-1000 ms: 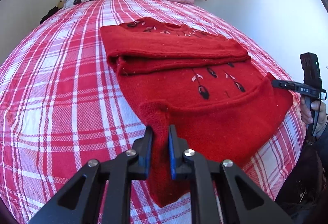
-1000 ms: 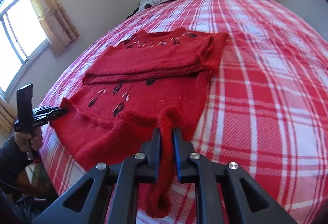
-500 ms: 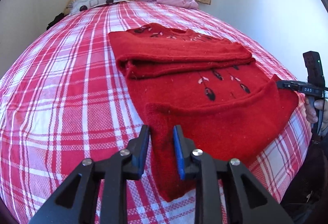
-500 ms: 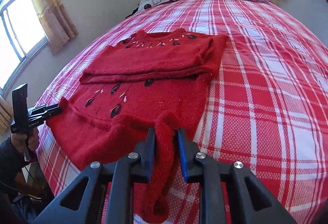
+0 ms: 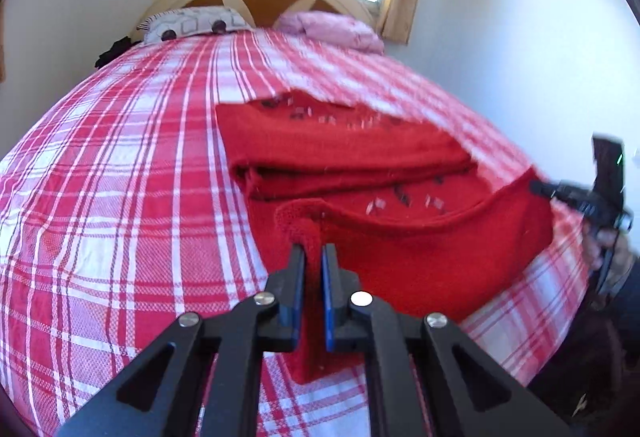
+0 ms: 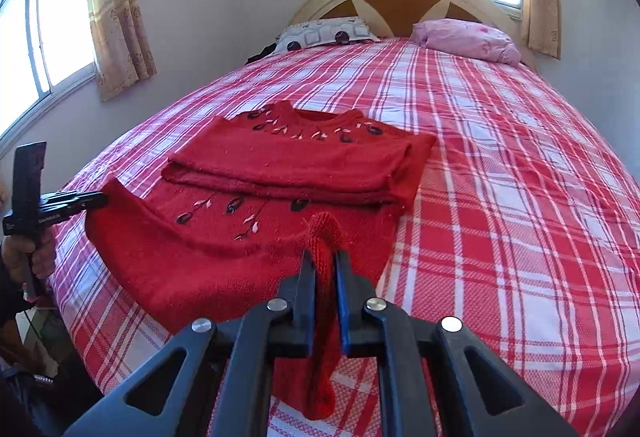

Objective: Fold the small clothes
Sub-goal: 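Lift the hem with both grippers, fold it over toward the collar, release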

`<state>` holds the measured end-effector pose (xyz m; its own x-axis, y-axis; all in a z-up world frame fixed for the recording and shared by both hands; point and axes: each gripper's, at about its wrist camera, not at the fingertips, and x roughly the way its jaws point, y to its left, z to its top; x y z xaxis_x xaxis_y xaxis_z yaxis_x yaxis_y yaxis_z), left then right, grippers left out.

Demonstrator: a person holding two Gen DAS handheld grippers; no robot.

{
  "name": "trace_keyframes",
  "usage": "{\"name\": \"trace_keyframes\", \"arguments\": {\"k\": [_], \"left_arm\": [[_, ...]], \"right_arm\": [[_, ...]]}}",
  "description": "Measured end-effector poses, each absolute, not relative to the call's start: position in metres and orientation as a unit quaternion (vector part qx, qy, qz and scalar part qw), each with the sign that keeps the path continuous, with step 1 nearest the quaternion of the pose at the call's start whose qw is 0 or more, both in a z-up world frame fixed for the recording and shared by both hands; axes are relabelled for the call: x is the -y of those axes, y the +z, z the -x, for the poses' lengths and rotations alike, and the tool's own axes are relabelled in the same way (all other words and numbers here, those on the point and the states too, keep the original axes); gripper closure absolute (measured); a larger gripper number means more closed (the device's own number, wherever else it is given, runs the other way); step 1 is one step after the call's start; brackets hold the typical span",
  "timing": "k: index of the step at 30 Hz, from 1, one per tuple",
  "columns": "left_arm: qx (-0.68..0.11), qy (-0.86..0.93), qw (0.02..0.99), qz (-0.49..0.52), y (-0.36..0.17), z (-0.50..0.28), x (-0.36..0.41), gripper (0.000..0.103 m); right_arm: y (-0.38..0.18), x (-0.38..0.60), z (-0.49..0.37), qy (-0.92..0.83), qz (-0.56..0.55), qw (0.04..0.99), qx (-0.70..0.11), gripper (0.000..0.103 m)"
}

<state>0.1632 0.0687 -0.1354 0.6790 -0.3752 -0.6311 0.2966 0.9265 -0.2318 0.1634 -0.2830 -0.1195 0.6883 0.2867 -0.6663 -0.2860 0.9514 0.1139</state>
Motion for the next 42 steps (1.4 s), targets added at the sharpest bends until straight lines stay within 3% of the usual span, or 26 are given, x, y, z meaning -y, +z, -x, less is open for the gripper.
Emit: {"name": "trace_keyframes", "arguments": {"k": [12, 23, 31, 37, 41, 42], "left_arm": [[-0.304, -0.153, 0.938, 0.062, -0.098, -0.230, -0.072, 0.095], [-0.296, -0.125, 0.946, 0.034, -0.082, -0.344, -0.057, 0.095], [-0.356, -0.091, 0.930, 0.021, -0.136, -0.434, -0.054, 0.095], [-0.387, -0.083, 0.919, -0.004, -0.174, -0.452, -0.042, 0.095], [-0.383, -0.069, 0.921, -0.010, -0.177, -0.450, -0.043, 0.085], [-0.385, -0.065, 0.920, -0.010, -0.176, -0.449, -0.045, 0.071]], "right_arm": [[-0.077, 0.286, -0.214, 0.121, 0.001, 0.939, -0.322, 0.096], [-0.045, 0.283, -0.335, 0.089, 0.010, 0.948, -0.306, 0.096], [-0.100, 0.279, -0.430, 0.070, -0.001, 0.933, -0.353, 0.096], [-0.157, 0.278, -0.477, 0.059, 0.005, 0.913, -0.403, 0.096], [-0.178, 0.289, -0.487, 0.055, -0.005, 0.896, -0.440, 0.094], [-0.179, 0.293, -0.485, 0.056, -0.004, 0.896, -0.440, 0.091]]}}
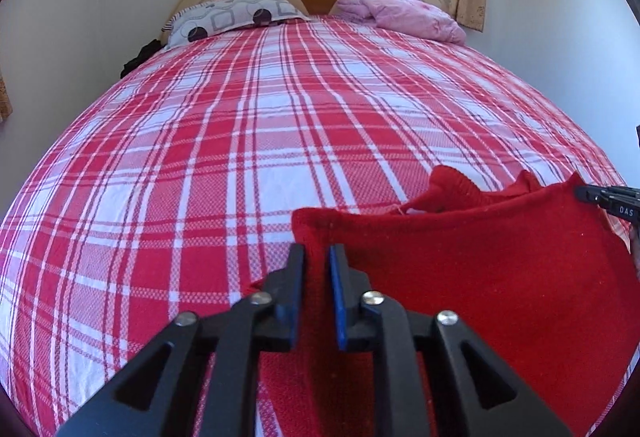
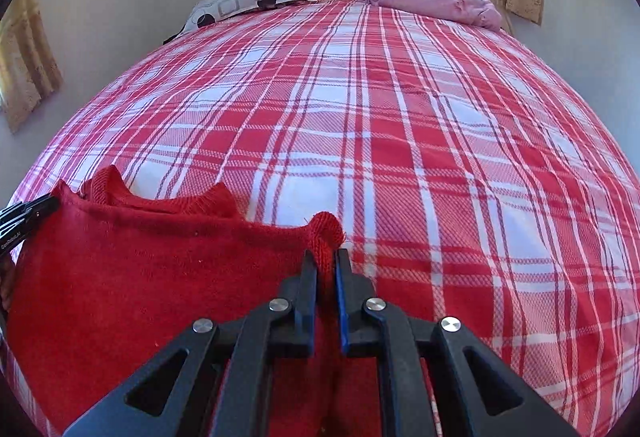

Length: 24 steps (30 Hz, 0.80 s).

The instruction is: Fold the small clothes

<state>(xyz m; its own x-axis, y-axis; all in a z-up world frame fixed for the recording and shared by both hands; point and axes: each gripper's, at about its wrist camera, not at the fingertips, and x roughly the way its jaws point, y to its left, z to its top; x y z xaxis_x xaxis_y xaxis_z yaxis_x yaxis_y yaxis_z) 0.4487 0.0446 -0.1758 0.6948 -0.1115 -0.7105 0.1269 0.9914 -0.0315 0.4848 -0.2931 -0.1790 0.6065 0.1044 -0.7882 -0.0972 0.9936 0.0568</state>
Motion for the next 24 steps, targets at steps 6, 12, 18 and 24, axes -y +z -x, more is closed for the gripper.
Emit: {"name": "trace_keyframes", "arguments": {"k": [6, 12, 18, 24], "left_arm": [[-0.353, -0.030, 0.935, 0.007, -0.146, -0.408, -0.066, 0.024], [-0.337, -0.049, 0.940, 0.013, -0.136, -0.337, -0.064, 0.000], [-0.368, -0.064, 0.928, 0.003, -0.158, -0.302, -0.052, 0.000], [-0.419, -0.025, 0.908, -0.015, -0.191, -0.302, -0.058, 0.000]], "right_arm": [[-0.166, 0.321, -0.444, 0.024, -0.007, 0.906, -0.422, 0.049], [-0.141, 0.320, -0.375, 0.074, -0.024, 0.913, -0.401, 0.036], [-0.144, 0.291, -0.320, 0.135, -0.040, 0.897, -0.419, 0.035], [-0.174, 0.288, -0.302, 0.087, -0.010, 0.876, -0.475, 0.035]]}}
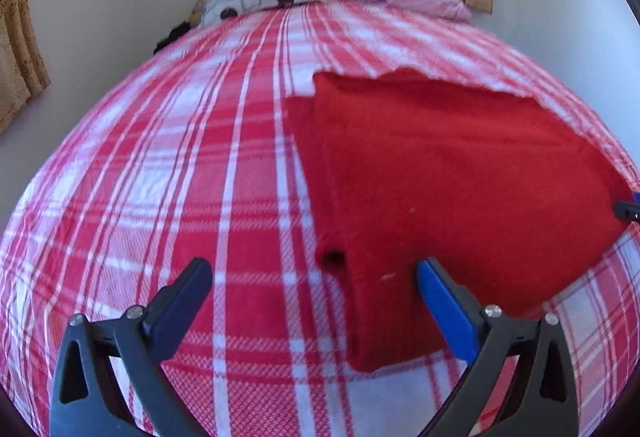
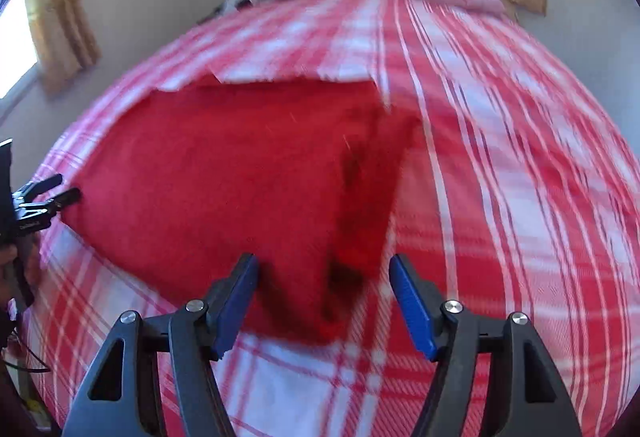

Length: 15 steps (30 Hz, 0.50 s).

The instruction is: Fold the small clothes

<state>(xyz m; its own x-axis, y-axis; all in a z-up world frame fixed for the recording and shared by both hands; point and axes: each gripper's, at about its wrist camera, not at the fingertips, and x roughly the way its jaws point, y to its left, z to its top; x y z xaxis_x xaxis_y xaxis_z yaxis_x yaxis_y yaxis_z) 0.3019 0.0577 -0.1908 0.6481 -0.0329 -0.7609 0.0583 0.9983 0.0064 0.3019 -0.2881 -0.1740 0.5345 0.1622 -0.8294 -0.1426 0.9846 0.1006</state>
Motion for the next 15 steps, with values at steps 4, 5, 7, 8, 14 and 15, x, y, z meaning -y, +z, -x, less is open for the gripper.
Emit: {"name": "trace_keyframes", "arguments": {"k": [4, 5, 7, 8, 14, 15], "left_arm": [[-0.413, -0.034, 0.910, 0.023, -0.190, -0.298, -0.067, 0.000], [-0.414, -0.039, 0.909, 0.026, -0.192, -0.299, -0.067, 0.000], [-0.420, -0.041, 0.906, 0.029, -0.196, -0.301, -0.066, 0.000], [-0.423, -0.040, 0.905, 0.030, -0.197, -0.302, -0.066, 0.000], [-0.432, -0.063, 0.899, 0.046, -0.201, -0.302, -0.067, 0.000], [-0.437, -0.069, 0.896, 0.048, -0.203, -0.303, -0.067, 0.000]], "right_arm": [[-0.175, 0.308, -0.286, 0.107, -0.057, 0.878, -0.462, 0.035], [-0.172, 0.310, -0.282, 0.114, -0.068, 0.880, -0.455, 0.035], [-0.167, 0.312, -0.278, 0.124, -0.085, 0.883, -0.445, 0.035], [-0.165, 0.312, -0.276, 0.127, -0.087, 0.885, -0.440, 0.034], [-0.164, 0.304, -0.280, 0.121, -0.078, 0.887, -0.439, 0.020], [-0.165, 0.302, -0.281, 0.121, -0.075, 0.887, -0.440, 0.020]]}}
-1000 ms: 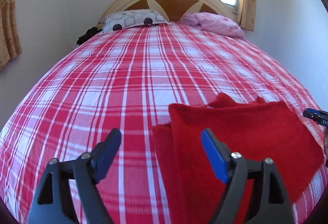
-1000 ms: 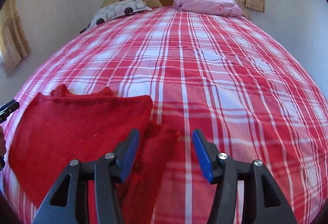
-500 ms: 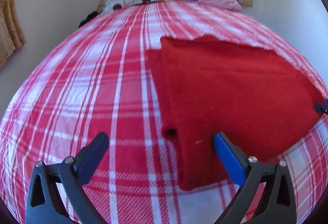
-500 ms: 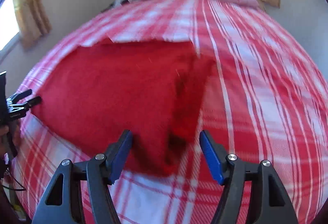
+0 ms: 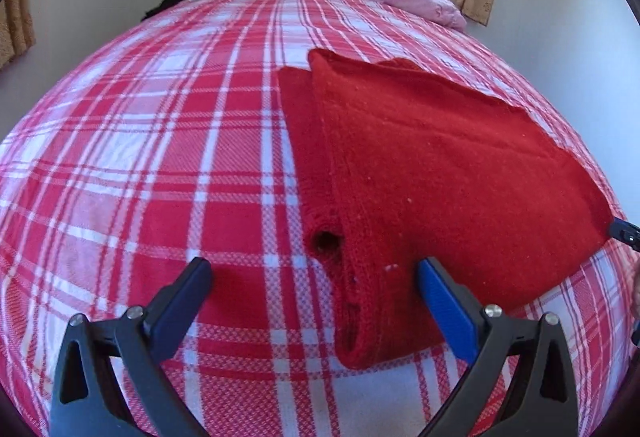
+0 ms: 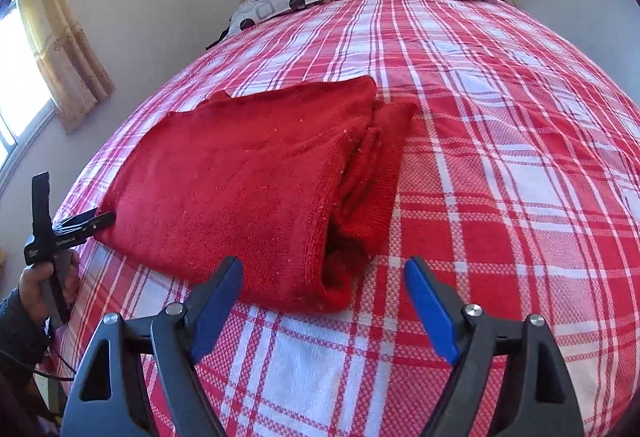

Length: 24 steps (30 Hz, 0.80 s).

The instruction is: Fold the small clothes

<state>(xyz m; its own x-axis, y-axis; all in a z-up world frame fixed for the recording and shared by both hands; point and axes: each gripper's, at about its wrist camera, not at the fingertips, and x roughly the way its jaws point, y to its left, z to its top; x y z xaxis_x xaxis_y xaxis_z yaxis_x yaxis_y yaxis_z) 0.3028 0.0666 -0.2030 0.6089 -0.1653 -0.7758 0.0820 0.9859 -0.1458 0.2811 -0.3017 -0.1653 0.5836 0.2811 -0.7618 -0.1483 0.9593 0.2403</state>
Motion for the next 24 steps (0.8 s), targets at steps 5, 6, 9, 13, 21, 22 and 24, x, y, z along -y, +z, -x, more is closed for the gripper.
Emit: {"name": "trace_keyframes", "arguments": {"k": [5, 6, 9, 13, 21, 22, 24], "left_arm": [[-0.439, -0.065, 0.895, 0.046, -0.204, -0.303, -0.065, 0.000], [-0.437, -0.064, 0.896, 0.045, -0.203, -0.302, -0.065, 0.000], [-0.436, -0.063, 0.897, 0.045, -0.204, -0.303, -0.065, 0.000], [-0.436, -0.057, 0.897, 0.036, -0.205, -0.303, -0.063, 0.000], [-0.438, -0.056, 0.897, 0.034, -0.205, -0.305, -0.062, 0.000], [-0.438, -0.056, 0.897, 0.035, -0.205, -0.305, -0.061, 0.000], [-0.437, -0.058, 0.897, 0.038, -0.205, -0.305, -0.062, 0.000]], "right_arm": [[-0.177, 0.299, -0.291, 0.102, -0.076, 0.874, -0.469, 0.035], [-0.179, 0.299, -0.291, 0.091, -0.068, 0.874, -0.472, 0.039], [-0.177, 0.301, -0.286, 0.093, -0.061, 0.877, -0.467, 0.073], [-0.174, 0.299, -0.277, 0.115, -0.060, 0.878, -0.461, 0.090], [-0.180, 0.298, -0.273, 0.113, -0.060, 0.877, -0.463, 0.086], [-0.179, 0.298, -0.271, 0.107, -0.056, 0.879, -0.462, 0.070], [-0.177, 0.298, -0.266, 0.099, -0.047, 0.880, -0.462, 0.034]]}}
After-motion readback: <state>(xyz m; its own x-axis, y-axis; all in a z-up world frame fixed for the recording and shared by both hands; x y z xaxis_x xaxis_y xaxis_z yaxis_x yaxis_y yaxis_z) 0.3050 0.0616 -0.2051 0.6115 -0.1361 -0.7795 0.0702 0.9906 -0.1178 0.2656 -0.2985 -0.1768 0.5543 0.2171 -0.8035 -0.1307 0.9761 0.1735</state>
